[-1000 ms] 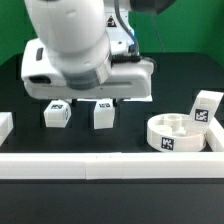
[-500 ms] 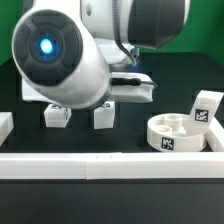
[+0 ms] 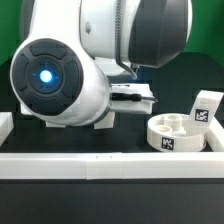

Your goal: Assemble stool

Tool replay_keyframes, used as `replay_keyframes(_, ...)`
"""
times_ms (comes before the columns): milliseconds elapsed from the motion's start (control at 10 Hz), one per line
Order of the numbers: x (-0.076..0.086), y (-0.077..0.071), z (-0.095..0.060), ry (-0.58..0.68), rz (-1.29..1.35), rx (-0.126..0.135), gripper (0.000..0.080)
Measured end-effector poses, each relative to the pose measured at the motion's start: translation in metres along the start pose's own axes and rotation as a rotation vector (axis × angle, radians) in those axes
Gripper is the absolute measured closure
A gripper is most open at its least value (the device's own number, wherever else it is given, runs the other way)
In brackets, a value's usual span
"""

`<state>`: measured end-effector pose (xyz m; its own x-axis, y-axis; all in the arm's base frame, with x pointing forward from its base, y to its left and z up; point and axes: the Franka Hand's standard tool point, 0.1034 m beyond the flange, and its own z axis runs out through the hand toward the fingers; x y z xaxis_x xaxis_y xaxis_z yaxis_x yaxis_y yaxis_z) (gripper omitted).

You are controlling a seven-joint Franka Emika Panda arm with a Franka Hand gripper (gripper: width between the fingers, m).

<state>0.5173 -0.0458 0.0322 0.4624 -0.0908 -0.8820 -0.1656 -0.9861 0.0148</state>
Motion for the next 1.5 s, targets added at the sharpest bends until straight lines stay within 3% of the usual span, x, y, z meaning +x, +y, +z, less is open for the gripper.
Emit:
replay_keyframes(500,0.017,-0.011,0.003,0.054,0.002,-0.003,0.0151)
replay_keyframes(700,0.018,-0.01,0.002,0.057,0.002,-0.002,0.0419)
replay_keyframes(800,0.018,-0.01,0.002,0.057,0.003,-0.001,0.0419)
replay_keyframes(1000,0.018,-0.009,0.002,0.058,0.004,-0.001,0.075)
replay_keyframes(1200,0.014,-0.01,-0.003,0.064,0.002,0.001,0.0789)
replay_keyframes(1500,-0.01,-0.016,-0.024,0.068,-0.005,0.004,0.0796)
